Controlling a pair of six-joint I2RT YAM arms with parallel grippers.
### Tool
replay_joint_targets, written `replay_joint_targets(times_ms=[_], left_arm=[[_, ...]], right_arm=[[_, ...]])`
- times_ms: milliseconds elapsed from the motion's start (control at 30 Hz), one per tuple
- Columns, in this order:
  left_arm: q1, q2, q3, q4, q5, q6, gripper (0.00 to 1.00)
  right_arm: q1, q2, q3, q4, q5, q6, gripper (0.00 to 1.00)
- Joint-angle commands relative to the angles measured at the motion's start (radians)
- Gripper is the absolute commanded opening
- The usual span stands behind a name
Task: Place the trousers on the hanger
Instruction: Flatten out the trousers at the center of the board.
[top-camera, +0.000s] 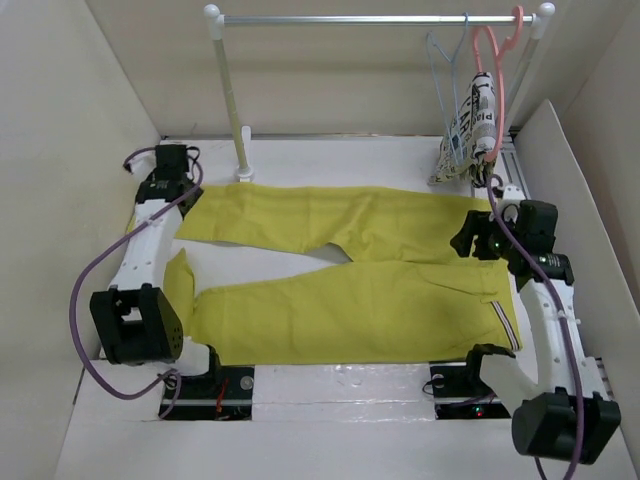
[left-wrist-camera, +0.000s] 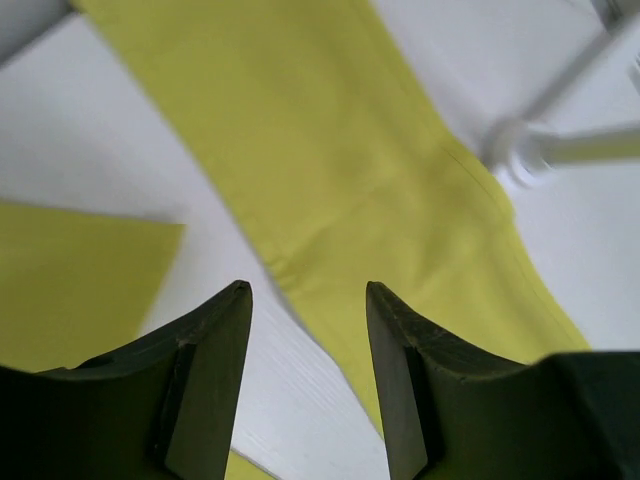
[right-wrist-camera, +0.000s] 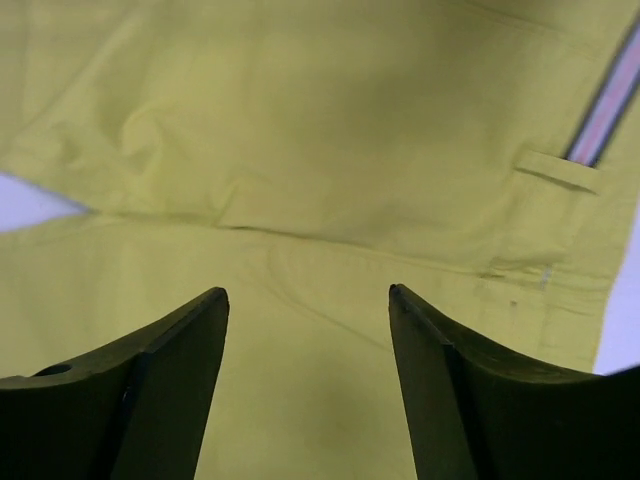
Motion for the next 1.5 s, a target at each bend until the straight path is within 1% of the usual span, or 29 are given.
replay_joint_targets(times_ms=[0,33,67,100,167,200,233,267,300,333,400,433,533,633,733,767,833,867,900,1000,1067,1133,1233,1267,1333,1367,1400,1433,1467], left_arm=[[-0.091,0.063,0.03,0.104,0.07,0.057,0.46],[-0.123,0.092,0.03,0.125,0.098,0.068,0.46],[-0.134,0.092,0.028,0.126,0.113,0.068,0.46],[-0.148,0.104,0.025,0.15,0.136,0.073,0.45],[-0.18,0.094,-0.018,0.194,0.219,0.085,0.45],[-0.227,0.074,-0.036,0.23,0.232,0.083,0.45],[-0.253,0.057,-0.079,0.247,0.267,0.086,0.45],[-0.282,0.04,-0.104,0.267,0.282,0.09,0.45],[-0.339,-0.003,-0.128,0.299,0.294,0.091,0.45],[-0.365,-0.024,-0.183,0.313,0.314,0.093,0.44],[-0.405,-0.102,-0.246,0.374,0.343,0.093,0.44],[-0.434,-0.131,-0.319,0.392,0.377,0.09,0.44],[-0.445,-0.239,-0.448,0.452,0.445,0.08,0.44],[-0.445,-0.313,-0.524,0.454,0.433,0.1,0.44],[-0.445,-0.322,-0.533,0.411,0.407,0.129,0.44],[-0.436,-0.316,-0.535,0.408,0.366,0.135,0.44],[-0.419,-0.301,-0.52,0.397,0.356,0.145,0.44],[-0.419,-0.293,-0.51,0.399,0.363,0.149,0.44],[-0.409,-0.278,-0.503,0.403,0.371,0.152,0.44],[-0.409,-0.245,-0.478,0.417,0.391,0.145,0.44],[-0.409,-0.236,-0.472,0.419,0.423,0.126,0.44],[-0.418,-0.238,-0.477,0.416,0.416,0.116,0.44],[-0.428,-0.251,-0.5,0.422,0.407,0.103,0.44],[-0.428,-0.254,-0.504,0.419,0.407,0.1,0.44],[-0.428,-0.248,-0.515,0.414,0.372,0.091,0.44],[-0.428,-0.242,-0.52,0.416,0.37,0.087,0.44],[-0.428,-0.236,-0.523,0.419,0.367,0.082,0.44],[-0.428,-0.233,-0.526,0.42,0.354,0.076,0.44],[-0.428,-0.222,-0.523,0.42,0.342,0.073,0.45]], right_arm=[[-0.118,0.039,-0.042,0.181,-0.094,0.107,0.71],[-0.169,0.076,-0.061,0.24,-0.094,0.125,0.74],[-0.197,0.076,-0.071,0.241,-0.094,0.125,0.76],[-0.223,0.125,-0.082,0.324,-0.115,0.132,0.78],[-0.296,0.194,-0.085,0.395,-0.134,0.144,0.81],[-0.315,0.284,-0.066,0.47,-0.163,0.145,0.82],[-0.333,0.335,-0.044,0.491,-0.175,0.141,0.82],[-0.352,0.387,-0.014,0.492,-0.201,0.135,0.82],[-0.381,0.444,0.066,0.497,-0.256,0.107,0.83],[-0.39,0.536,0.1,0.498,-0.278,0.093,0.83],[-0.433,0.608,0.189,0.511,-0.368,0.049,0.84],[-0.45,0.656,0.21,0.512,-0.384,0.044,0.84],[-0.502,0.687,0.241,0.511,-0.364,0.059,0.84],[-0.502,0.743,0.272,0.506,-0.329,0.058,0.88],[-0.502,0.858,0.315,0.475,-0.355,0.035,0.9],[-0.502,0.907,0.332,0.477,-0.358,0.035,0.9],[-0.502,0.941,0.34,0.492,-0.382,0.037,0.9],[-0.493,0.958,0.35,0.492,-0.395,0.037,0.9],[-0.493,0.996,0.379,0.466,-0.399,-0.018,0.9],[-0.47,1.062,0.445,0.394,-0.378,-0.075,0.9],[-0.47,1.075,0.439,0.417,-0.379,-0.063,0.89],[-0.47,1.087,0.432,0.442,-0.379,-0.042,0.88],[-0.479,1.093,0.401,0.517,-0.419,-0.002,0.8],[-0.479,1.104,0.399,0.523,-0.427,0.003,0.69],[-0.479,1.115,0.396,0.544,-0.452,0.021,0.59],[-0.479,1.118,0.396,0.546,-0.456,0.021,0.4],[-0.493,1.113,0.39,0.576,-0.468,0.065,0.29],[-0.502,1.104,0.377,0.61,-0.476,0.093,0.23],[-0.525,1.08,0.346,0.691,-0.488,0.149,0.02]])
